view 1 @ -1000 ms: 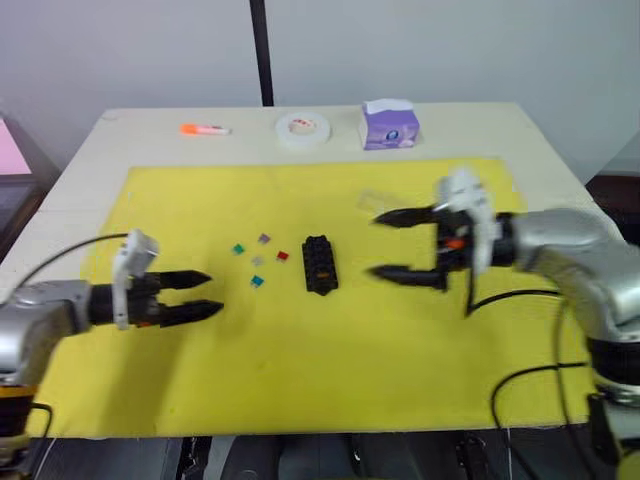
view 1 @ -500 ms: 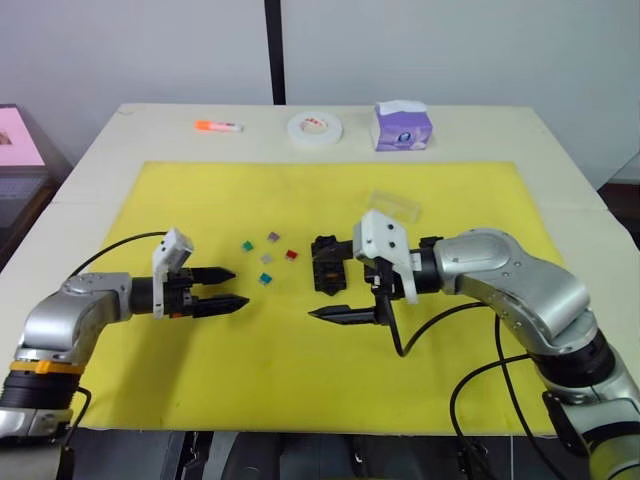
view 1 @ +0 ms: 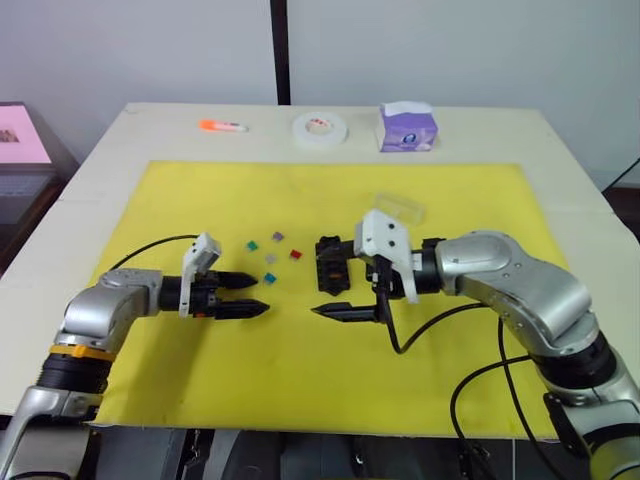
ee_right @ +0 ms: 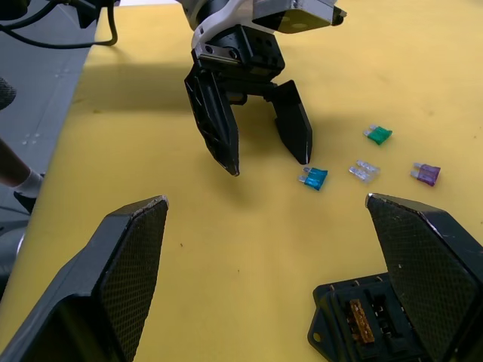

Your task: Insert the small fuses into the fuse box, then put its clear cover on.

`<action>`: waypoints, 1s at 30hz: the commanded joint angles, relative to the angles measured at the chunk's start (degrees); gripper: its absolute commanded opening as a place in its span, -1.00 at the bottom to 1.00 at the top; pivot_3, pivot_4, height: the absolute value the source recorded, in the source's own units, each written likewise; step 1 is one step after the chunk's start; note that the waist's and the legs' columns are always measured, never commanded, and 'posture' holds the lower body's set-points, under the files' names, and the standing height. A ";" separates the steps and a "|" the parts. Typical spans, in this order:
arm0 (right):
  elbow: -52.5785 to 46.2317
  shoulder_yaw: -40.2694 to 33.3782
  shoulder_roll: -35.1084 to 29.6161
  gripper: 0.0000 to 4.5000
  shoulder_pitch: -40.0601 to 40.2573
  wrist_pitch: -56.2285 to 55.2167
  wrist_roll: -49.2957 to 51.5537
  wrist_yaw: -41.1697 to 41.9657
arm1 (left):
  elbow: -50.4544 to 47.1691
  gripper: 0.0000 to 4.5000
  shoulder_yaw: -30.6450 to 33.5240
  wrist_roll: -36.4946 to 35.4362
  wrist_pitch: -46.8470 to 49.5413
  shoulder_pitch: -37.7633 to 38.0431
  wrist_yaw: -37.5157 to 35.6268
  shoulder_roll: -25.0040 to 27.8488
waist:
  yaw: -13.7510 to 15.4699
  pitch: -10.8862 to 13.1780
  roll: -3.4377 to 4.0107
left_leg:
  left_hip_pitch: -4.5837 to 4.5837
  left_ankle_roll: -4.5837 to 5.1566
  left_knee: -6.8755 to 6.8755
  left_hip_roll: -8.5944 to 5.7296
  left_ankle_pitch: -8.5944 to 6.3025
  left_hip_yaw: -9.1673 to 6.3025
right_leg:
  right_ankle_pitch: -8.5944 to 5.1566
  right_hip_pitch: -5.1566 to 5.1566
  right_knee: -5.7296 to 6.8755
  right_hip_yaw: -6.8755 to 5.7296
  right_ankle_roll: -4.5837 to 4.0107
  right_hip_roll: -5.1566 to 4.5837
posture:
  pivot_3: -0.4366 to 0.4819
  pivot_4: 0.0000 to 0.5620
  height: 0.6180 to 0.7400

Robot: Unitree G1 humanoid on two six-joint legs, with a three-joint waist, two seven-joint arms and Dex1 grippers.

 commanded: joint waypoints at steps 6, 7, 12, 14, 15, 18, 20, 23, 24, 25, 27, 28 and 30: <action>-2.31 -1.85 -0.19 0.98 0.35 0.35 0.46 -1.14 | 6.34 1.00 -4.52 2.86 -0.57 -3.79 -1.62 -5.87 | 1.09 -0.05 0.08 | 0.02 0.00 0.06 -0.08 0.00 -0.05 | -0.02 0.09 -0.02 -0.01 0.00 -0.04 | -0.05 -0.47 1.00; -2.37 -1.98 -0.18 0.98 0.45 0.52 0.50 -1.34 | 7.18 1.00 -4.55 3.27 -0.85 -4.17 -1.69 -6.34 | 1.31 -0.05 0.09 | 0.02 0.00 0.08 -0.09 0.00 -0.05 | -0.02 0.11 -0.02 -0.01 0.00 -0.04 | -0.05 -0.47 1.00; -2.76 -2.62 -0.27 0.98 1.25 1.05 0.76 -2.27 | 8.82 1.00 -3.90 3.37 -0.92 -5.25 -2.17 -8.22 | 1.54 -0.06 0.10 | 0.02 0.00 0.14 -0.17 0.00 -0.08 | -0.03 0.25 -0.13 -0.04 -0.01 -0.14 | -0.05 -0.47 1.00; -2.80 -2.89 -0.10 0.98 1.40 1.31 0.96 -2.71 | 8.17 1.00 -4.18 3.33 -1.08 -5.37 -2.53 -8.75 | 1.55 -0.06 0.11 | 0.02 0.00 0.15 -0.16 0.00 -0.09 | -0.03 0.26 -0.12 -0.05 -0.01 -0.14 | -0.05 -0.47 1.00; -2.78 -2.96 -0.01 0.98 1.38 1.42 1.07 -2.89 | 7.89 1.00 -4.23 3.32 -1.02 -5.39 -2.65 -8.90 | 1.55 -0.06 0.11 | 0.02 0.00 0.15 -0.16 0.00 -0.10 | -0.03 0.26 -0.12 -0.06 -0.01 -0.15 | -0.05 -0.47 1.00; -2.60 -3.23 0.18 0.98 1.59 1.56 1.29 -3.37 | 5.67 1.00 -4.98 3.55 -0.44 -5.09 -2.75 -9.27 | 1.62 -0.06 0.11 | 0.02 0.00 0.17 -0.17 0.00 -0.11 | -0.03 0.29 -0.13 -0.08 -0.01 -0.16 | -0.05 -0.47 1.00; -2.26 -3.30 0.33 0.98 1.62 1.46 1.30 -3.55 | 5.12 1.00 -5.20 3.77 0.05 -5.16 -2.46 -9.56 | 1.64 -0.06 0.11 | 0.02 0.00 0.17 -0.17 0.00 -0.11 | -0.03 0.30 -0.14 -0.09 -0.02 -0.18 | -0.05 -0.47 1.00; -2.01 -3.33 0.40 0.98 1.74 1.25 1.22 -3.71 | 4.92 1.00 -4.94 3.70 0.90 -5.36 -1.90 -9.97 | 1.63 -0.06 0.11 | 0.02 0.00 0.17 -0.17 0.00 -0.12 | -0.03 0.31 -0.16 -0.09 -0.02 -0.18 | -0.05 -0.47 1.00; -2.00 -3.34 0.40 0.98 1.81 1.19 1.19 -3.74 | 4.72 1.00 -4.87 3.64 1.18 -5.35 -1.84 -10.03 | 1.63 -0.06 0.11 | 0.02 0.00 0.17 -0.17 0.00 -0.12 | -0.03 0.31 -0.16 -0.09 -0.02 -0.18 | -0.05 -0.47 1.00; -1.90 -3.31 0.41 0.98 1.87 1.08 1.12 -3.74 | 4.41 1.00 -4.63 3.28 1.80 -5.46 -1.66 -10.21 | 1.63 -0.06 0.11 | 0.02 0.00 0.17 -0.17 0.00 -0.12 | -0.03 0.31 -0.16 -0.09 -0.02 -0.18 | -0.05 -0.47 1.00; -1.65 -3.23 0.47 0.98 1.98 0.87 0.98 -3.74 | 4.06 1.00 -4.63 3.09 2.68 -5.64 -1.50 -10.34 | 1.62 -0.06 0.11 | 0.01 0.00 0.17 -0.17 0.00 -0.12 | -0.04 0.31 -0.17 -0.10 -0.02 -0.18 | -0.05 -0.47 1.00; -1.62 -3.19 0.46 0.98 2.11 0.76 0.90 -3.75 | 3.97 1.00 -4.68 3.17 2.83 -5.61 -1.38 -10.43 | 1.60 -0.06 0.11 | 0.01 0.00 0.17 -0.17 0.00 -0.12 | -0.04 0.31 -0.18 -0.10 -0.02 -0.18 | -0.05 -0.47 1.00; -1.54 -3.07 0.43 0.98 2.45 0.43 0.64 -3.80 | 4.72 1.00 -4.91 3.90 2.72 -5.52 -0.79 -10.61 | 1.57 -0.06 0.11 | 0.01 0.00 0.17 -0.17 0.00 -0.12 | -0.04 0.32 -0.18 -0.10 -0.01 -0.18 | -0.05 -0.47 1.00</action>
